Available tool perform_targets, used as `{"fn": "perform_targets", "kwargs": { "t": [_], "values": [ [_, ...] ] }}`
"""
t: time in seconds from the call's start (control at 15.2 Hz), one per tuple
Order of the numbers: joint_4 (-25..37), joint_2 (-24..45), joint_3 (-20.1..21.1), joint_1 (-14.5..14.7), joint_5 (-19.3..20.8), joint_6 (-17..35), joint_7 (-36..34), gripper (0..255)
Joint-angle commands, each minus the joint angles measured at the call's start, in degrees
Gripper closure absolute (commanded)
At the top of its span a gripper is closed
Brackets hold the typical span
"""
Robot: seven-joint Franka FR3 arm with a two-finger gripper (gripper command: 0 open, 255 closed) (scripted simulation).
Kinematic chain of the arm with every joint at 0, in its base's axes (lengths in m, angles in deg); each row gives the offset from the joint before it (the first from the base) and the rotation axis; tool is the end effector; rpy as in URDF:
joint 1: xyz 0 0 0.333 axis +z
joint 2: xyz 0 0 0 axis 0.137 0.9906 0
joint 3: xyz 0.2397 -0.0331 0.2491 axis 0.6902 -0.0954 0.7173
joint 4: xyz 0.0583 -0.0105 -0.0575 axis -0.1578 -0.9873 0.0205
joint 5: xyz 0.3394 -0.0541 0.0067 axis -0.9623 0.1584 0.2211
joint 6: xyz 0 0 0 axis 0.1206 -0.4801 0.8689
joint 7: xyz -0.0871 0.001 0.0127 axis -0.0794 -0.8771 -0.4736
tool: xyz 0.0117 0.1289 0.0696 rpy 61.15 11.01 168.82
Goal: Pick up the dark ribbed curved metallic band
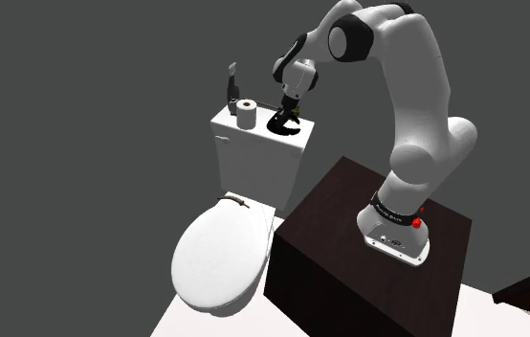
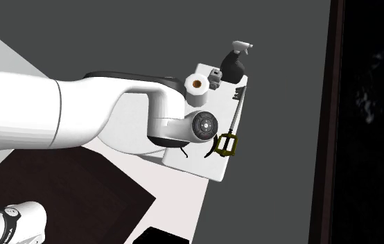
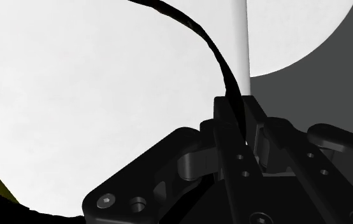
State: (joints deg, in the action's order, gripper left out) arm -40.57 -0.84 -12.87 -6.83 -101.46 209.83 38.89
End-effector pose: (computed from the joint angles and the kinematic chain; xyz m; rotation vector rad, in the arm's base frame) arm 0.5749 -0.2641 0.1658 -2.7983 -0.1473 -0.1410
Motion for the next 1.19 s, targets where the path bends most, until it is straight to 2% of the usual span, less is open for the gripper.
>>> {"fn": "perform_targets", "kwargs": {
  "t": [0.0,0.2,1.12],
  "values": [
    [0.01,0.0,0.0,0.0,0.0,0.01,0.0,255],
    [0.09,0.04,-0.01,-0.02,0.01,-0.04,-0.01,255],
    [-1.76,-8.0,-2.49,1.59,3.64,-5.53,-3.73,255]
  ]
}}
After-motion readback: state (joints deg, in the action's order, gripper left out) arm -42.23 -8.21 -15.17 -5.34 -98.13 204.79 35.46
